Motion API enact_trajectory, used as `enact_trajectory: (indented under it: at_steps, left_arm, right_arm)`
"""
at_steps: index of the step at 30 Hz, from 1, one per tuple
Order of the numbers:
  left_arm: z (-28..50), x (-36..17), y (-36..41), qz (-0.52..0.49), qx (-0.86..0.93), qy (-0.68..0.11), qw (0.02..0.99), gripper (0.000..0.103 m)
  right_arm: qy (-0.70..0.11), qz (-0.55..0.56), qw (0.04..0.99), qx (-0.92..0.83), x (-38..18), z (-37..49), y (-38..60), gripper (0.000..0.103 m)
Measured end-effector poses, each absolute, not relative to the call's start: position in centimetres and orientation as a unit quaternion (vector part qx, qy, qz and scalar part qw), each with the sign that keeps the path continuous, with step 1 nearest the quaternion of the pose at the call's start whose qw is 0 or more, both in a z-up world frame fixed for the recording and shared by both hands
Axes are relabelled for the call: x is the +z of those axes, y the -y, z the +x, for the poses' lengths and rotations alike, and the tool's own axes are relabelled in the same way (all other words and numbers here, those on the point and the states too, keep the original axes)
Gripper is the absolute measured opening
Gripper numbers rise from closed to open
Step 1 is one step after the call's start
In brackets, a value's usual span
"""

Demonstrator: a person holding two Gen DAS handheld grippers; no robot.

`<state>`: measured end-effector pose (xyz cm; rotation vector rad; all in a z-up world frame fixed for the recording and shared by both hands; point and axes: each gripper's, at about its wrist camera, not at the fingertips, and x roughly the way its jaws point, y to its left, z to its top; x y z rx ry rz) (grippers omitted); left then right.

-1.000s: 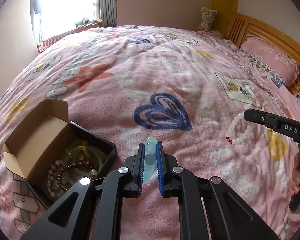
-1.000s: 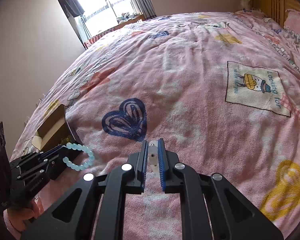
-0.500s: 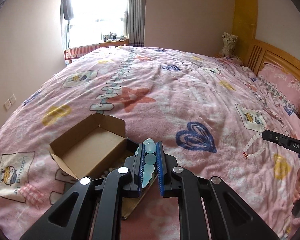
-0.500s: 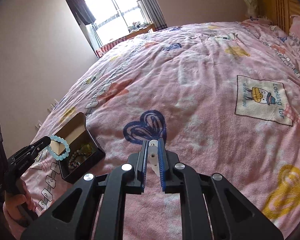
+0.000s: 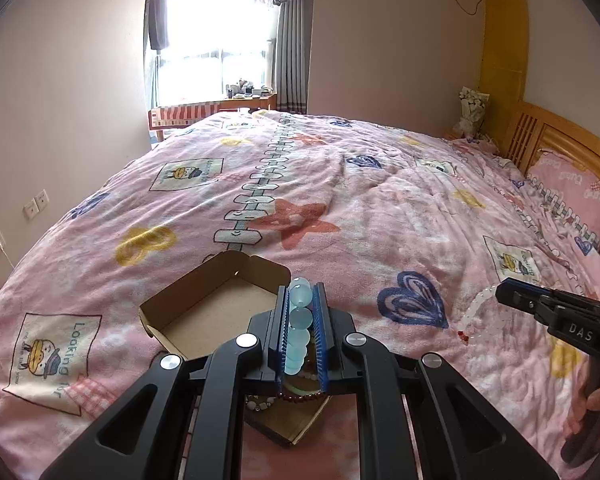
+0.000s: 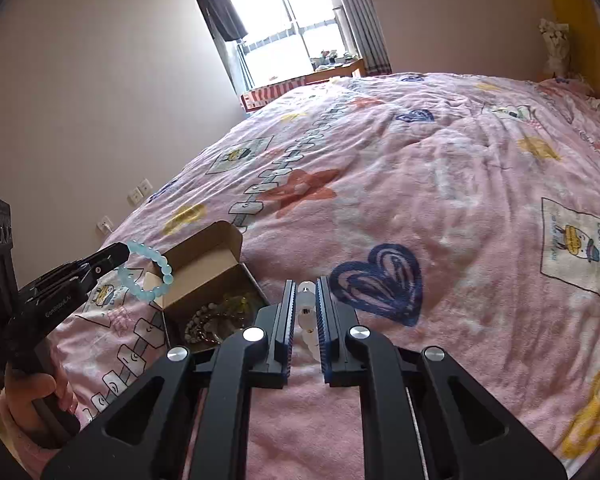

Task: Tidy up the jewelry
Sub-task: 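Carry the light-blue bracelet with the left tool while the right tool carries the white bracelet to the box, then open the left tool over the box while the right tool releases the white bracelet inside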

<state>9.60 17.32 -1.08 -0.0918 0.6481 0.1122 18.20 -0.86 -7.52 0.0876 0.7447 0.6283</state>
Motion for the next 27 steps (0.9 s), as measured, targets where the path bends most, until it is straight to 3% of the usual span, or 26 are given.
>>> enact_trajectory:
  at_steps: [15, 27]
  left_arm:
    - [9.9, -1.3, -19.6, -0.061, 0.073, -0.327, 0.94, 0.013]
    - [10.2, -1.3, -19.3, -0.062, 0.072, -0.329, 0.939, 0.013]
  right_arm:
    - [-0.357, -0.003, 0.864, 0.356, -7.5, 20.7, -10.1, 0.011]
    - [-0.363, 0.002, 0.854, 0.372, -6.7, 21.7, -12.6, 0.013]
